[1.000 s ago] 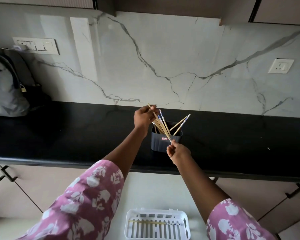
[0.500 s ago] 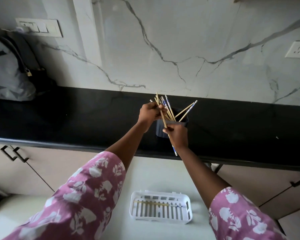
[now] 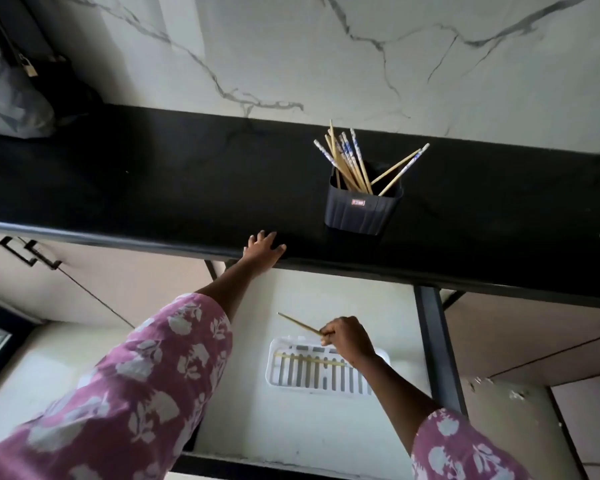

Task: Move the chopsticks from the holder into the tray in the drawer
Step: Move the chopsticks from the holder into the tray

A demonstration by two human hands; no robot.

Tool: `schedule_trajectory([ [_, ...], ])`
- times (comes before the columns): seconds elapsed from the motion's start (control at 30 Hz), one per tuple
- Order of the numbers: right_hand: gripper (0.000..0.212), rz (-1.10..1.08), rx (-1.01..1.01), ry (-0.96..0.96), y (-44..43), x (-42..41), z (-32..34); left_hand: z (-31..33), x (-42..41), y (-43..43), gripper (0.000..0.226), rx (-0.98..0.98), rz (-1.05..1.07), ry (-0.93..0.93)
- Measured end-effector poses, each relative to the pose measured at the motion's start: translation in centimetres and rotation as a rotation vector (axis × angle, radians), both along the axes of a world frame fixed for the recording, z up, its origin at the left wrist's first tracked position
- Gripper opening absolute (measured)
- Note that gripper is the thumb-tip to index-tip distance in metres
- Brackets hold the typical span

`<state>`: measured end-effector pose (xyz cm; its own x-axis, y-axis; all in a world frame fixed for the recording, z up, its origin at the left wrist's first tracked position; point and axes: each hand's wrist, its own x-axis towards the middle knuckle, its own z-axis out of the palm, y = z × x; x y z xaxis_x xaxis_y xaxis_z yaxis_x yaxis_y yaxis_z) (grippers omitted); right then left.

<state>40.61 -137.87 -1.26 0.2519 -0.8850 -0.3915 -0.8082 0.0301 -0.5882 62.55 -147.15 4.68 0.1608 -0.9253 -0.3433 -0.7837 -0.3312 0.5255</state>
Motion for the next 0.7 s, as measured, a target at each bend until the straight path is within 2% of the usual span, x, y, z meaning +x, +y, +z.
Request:
schedule_trajectory([
  [0.13,0.024,0.158,-0.015,0.183,2.4,0.1,-2.8,-1.6,0.7,-0.6,0.062,-0.004,-0.019,-0.146],
  [0.33,0.019,0.250,-0.039,0.396,3.9,0.4,-5.8,-2.5,-0.2,-1.4,0.057,0.090,0.040,-0.122],
  [0.57,0.022,0.398,-0.091,0.479,3.9,1.4,-6.8,-1.6,0.1,-1.3,0.057,0.175,-0.015,-0.131],
  [0.7,0.029,0.461,-0.096,0.463,3.4,1.5,-7.0,-1.0,0.2,-1.2,0.056,0.206,-0.024,-0.110],
])
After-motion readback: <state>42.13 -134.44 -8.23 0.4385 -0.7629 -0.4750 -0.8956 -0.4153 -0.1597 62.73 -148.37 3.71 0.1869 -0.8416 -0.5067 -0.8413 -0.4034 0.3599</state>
